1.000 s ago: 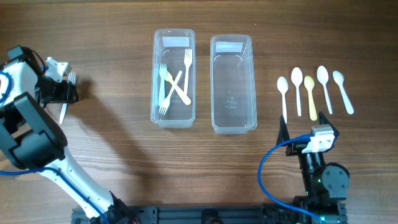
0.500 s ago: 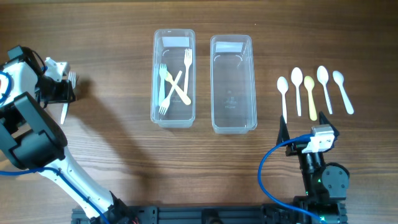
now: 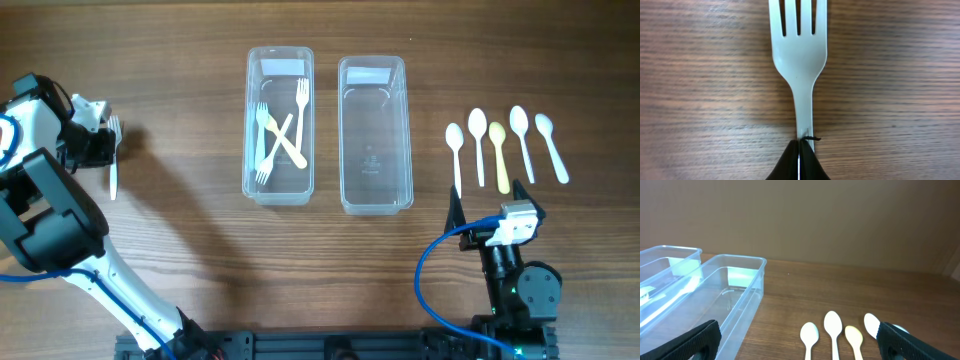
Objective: Pack container
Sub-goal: 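Reach the left gripper to the last white fork and grasp it, then carry the last white fork into the left container and release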
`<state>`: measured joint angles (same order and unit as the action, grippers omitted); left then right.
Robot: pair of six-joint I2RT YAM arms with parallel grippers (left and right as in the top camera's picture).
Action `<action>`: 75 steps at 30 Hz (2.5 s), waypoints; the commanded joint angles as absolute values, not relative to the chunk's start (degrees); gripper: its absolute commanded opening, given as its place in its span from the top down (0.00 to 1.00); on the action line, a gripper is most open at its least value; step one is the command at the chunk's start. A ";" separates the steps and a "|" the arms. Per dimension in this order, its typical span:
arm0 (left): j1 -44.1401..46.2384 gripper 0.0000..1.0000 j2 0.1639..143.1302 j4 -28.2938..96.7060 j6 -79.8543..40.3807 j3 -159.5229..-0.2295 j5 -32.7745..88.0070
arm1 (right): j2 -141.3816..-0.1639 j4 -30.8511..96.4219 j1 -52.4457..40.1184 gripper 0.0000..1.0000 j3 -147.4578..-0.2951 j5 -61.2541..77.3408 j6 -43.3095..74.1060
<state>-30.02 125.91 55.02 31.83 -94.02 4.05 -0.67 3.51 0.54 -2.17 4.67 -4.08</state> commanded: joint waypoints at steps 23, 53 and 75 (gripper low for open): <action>-30.02 0.15 121.75 55.02 20.29 -93.82 6.00 | -0.21 3.14 0.40 0.00 -1.87 4.12 -3.03; -23.57 0.25 124.33 52.88 -5.37 -93.73 2.44 | -0.21 3.14 0.40 0.00 -1.87 4.12 -3.01; -23.46 0.95 131.35 55.75 -5.39 -93.76 1.58 | -0.21 3.14 0.40 0.00 -1.87 4.12 -3.01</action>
<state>-23.62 127.63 54.19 -5.15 -95.04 0.82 -0.67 3.51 0.54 -2.17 4.67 -4.05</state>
